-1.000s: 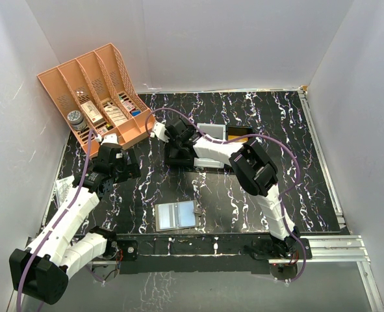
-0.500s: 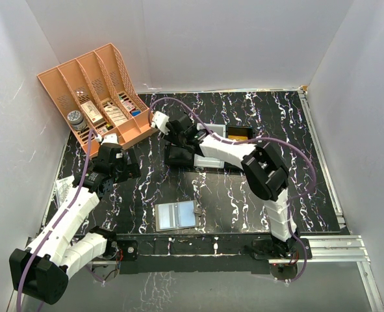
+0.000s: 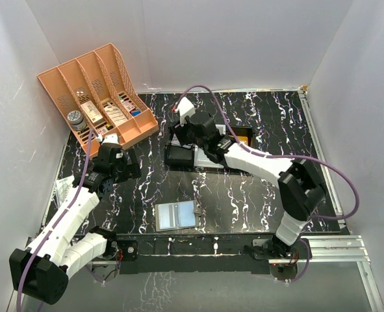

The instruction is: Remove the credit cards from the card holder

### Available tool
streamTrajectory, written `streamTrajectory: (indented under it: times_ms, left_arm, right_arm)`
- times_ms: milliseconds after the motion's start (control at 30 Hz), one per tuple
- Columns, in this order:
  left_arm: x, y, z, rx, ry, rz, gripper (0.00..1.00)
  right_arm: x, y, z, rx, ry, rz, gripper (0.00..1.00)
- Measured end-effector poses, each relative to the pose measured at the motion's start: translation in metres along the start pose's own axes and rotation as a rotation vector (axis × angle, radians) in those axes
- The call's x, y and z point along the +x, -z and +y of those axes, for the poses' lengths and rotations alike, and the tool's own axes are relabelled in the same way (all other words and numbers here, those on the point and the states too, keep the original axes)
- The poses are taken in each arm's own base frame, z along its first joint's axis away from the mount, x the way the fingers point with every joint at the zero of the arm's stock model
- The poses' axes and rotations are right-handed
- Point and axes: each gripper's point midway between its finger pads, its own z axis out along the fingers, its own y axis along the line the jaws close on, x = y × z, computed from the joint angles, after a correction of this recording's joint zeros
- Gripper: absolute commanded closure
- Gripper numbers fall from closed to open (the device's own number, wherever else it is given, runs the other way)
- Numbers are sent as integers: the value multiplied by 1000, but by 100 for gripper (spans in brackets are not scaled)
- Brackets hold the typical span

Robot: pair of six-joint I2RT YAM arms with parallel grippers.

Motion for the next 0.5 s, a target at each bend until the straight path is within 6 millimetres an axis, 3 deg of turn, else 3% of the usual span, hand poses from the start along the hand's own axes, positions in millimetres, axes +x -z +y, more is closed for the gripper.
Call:
streamTrajectory:
  times_ms: [167, 367, 500]
  left_arm:
    - [1, 0, -3, 15, -4, 7, 1]
    - [-1, 0, -6, 34, -5, 0, 1]
    - [-1, 0, -8, 42, -5, 3, 1]
  right_arm:
    - [-1, 29, 20, -86, -227, -37, 50]
    - [21, 57, 45, -161, -521, 36, 50]
    - [48, 71, 62, -193, -689, 131, 50]
